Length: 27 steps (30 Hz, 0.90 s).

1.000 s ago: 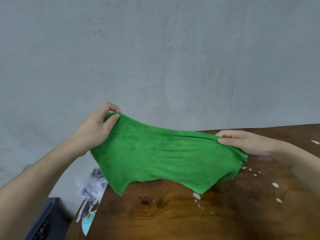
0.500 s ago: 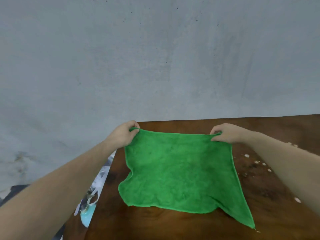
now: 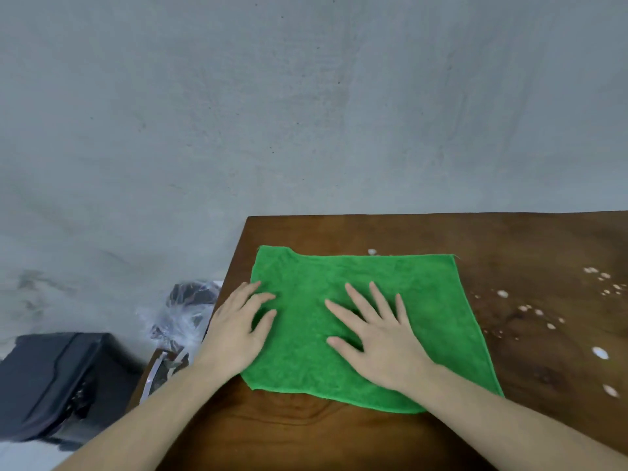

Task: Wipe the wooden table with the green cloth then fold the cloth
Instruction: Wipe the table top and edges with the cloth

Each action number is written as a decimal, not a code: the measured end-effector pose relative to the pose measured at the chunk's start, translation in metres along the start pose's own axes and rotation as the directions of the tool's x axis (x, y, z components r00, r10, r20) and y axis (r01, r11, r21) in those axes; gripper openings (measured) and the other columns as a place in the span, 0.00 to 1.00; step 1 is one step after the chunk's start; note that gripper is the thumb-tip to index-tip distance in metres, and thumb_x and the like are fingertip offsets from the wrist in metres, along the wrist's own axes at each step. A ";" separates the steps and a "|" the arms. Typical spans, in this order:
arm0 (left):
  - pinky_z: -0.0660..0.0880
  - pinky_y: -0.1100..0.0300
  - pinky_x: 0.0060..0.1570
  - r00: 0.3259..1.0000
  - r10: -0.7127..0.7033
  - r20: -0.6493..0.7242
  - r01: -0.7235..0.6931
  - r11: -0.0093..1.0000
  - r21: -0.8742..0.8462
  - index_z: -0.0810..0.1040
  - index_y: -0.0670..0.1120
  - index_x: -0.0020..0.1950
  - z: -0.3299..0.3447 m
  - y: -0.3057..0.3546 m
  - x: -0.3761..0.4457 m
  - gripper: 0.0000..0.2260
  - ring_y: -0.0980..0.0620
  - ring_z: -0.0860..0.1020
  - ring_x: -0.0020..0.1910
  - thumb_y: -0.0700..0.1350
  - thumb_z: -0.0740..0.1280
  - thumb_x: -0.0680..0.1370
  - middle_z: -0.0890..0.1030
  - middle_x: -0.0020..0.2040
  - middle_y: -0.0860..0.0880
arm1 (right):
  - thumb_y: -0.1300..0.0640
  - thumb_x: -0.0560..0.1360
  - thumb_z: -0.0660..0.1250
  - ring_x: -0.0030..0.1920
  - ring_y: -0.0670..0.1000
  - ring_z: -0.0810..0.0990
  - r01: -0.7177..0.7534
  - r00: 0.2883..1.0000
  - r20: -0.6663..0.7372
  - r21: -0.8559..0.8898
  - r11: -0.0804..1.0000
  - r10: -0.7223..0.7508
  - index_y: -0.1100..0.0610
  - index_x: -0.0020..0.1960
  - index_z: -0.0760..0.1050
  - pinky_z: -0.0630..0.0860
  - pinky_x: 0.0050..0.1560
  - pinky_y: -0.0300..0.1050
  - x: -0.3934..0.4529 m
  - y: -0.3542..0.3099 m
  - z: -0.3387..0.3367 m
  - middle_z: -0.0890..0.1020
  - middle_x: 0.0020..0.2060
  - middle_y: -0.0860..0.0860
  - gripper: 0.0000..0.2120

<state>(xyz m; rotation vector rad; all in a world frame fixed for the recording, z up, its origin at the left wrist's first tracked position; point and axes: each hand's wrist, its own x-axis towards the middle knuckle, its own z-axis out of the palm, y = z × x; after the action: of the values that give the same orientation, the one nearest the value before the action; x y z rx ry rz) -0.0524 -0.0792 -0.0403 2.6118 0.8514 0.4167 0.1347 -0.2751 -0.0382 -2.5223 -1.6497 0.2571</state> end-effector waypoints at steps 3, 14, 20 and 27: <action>0.56 0.49 0.75 0.983 -0.185 -0.002 0.184 0.978 -0.099 0.70 0.53 0.70 -0.003 -0.018 -0.023 0.23 0.50 0.57 0.77 0.62 0.53 0.80 0.62 0.76 0.51 | 0.23 0.74 0.36 0.79 0.58 0.33 -0.014 0.997 0.072 -0.075 0.997 0.020 0.26 0.75 0.37 0.35 0.73 0.73 0.019 0.000 0.002 0.36 0.80 0.42 0.31; 0.65 0.59 0.66 0.793 -0.581 0.180 0.552 0.563 -0.615 0.73 0.60 0.66 -0.016 -0.047 -0.042 0.13 0.53 0.71 0.67 0.50 0.58 0.83 0.73 0.65 0.57 | 0.27 0.75 0.40 0.80 0.60 0.37 -0.053 0.994 0.091 -0.117 0.992 0.064 0.40 0.81 0.41 0.38 0.72 0.76 0.143 -0.063 0.007 0.41 0.82 0.49 0.38; 0.72 0.62 0.60 0.813 -0.560 0.161 0.497 0.522 -0.693 0.75 0.59 0.62 -0.011 -0.053 -0.036 0.13 0.59 0.76 0.58 0.46 0.56 0.84 0.78 0.60 0.57 | 0.33 0.80 0.41 0.80 0.56 0.45 0.024 1.000 -0.013 -0.190 0.981 -0.027 0.48 0.82 0.47 0.45 0.76 0.69 0.250 -0.088 0.003 0.48 0.82 0.49 0.35; 0.62 0.71 0.65 0.875 -0.481 0.063 0.411 0.667 -0.622 0.69 0.54 0.70 -0.002 -0.055 -0.032 0.15 0.61 0.69 0.65 0.47 0.53 0.84 0.73 0.65 0.58 | 0.37 0.80 0.45 0.76 0.56 0.58 0.035 0.991 -0.125 -0.162 0.986 -0.056 0.50 0.81 0.57 0.55 0.74 0.57 0.314 -0.096 0.003 0.59 0.79 0.51 0.33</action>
<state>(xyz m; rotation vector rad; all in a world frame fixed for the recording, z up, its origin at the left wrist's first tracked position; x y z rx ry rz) -0.1056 -0.0562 -0.0670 1.7076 1.1247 0.5790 0.1715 0.0511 -0.0478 -2.5476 -1.7383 -0.0444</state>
